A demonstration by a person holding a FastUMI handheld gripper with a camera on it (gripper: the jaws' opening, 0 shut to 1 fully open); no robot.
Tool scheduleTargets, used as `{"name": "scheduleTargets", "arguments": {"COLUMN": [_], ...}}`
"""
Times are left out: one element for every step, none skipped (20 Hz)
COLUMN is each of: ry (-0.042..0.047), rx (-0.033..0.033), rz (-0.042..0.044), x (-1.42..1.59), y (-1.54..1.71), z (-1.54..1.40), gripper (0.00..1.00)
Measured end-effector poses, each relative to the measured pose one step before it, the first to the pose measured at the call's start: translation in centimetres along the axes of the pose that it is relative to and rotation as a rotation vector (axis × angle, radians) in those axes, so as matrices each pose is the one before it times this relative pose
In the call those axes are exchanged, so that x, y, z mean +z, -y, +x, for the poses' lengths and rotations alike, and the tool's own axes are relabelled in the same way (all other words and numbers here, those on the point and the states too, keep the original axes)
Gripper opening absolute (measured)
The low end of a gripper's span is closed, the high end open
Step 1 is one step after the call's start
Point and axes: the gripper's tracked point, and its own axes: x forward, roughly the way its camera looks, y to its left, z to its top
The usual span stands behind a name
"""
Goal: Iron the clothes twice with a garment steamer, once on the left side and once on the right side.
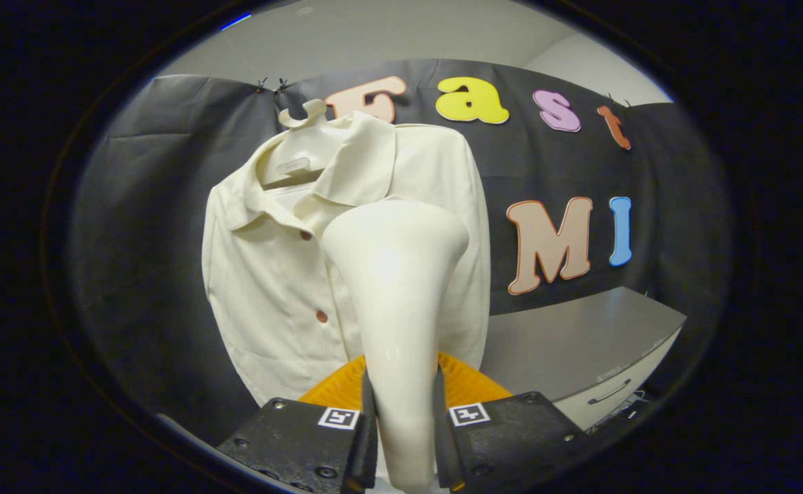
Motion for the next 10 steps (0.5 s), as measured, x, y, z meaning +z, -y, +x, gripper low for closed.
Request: {"name": "scheduleTargets", "arguments": {"ry": [-0.01103, -0.00033, -0.00077, 0.00706, 0.00267, -0.00408, -0.00072, -0.00507, -0.00551, -0.01331], "rx": [-0.01009, -0.00768, 0.00053, -0.00079, -0.00383, -0.00501, -0.00133, 0.0015, 0.00147, 0.00034], "rz": [0.01078, 0.01654, 0.00751, 0.00081, -0.00563, -0.0098, -0.00766, -0.00596, -0.00539, -0.00465], "x": [0.232, 0.264, 0.204, 0.02, -0.149, -0.217, -0.102, -0.295, -0.499, -0.859], "y": [0.327, 0.149, 0.062, -0.097, 0.022, 0.192, 0.106, 0.065, 0.051, 0.086], "z": [0.566, 0.493, 0.321, 0.176, 0.055, 0.164, 0.136, 0.216, -0.039, -0.028], "gripper": [0.33, 0.33, 0.34, 0.34, 0.33, 0.33, 0.33, 0.34, 0.34, 0.34]}}
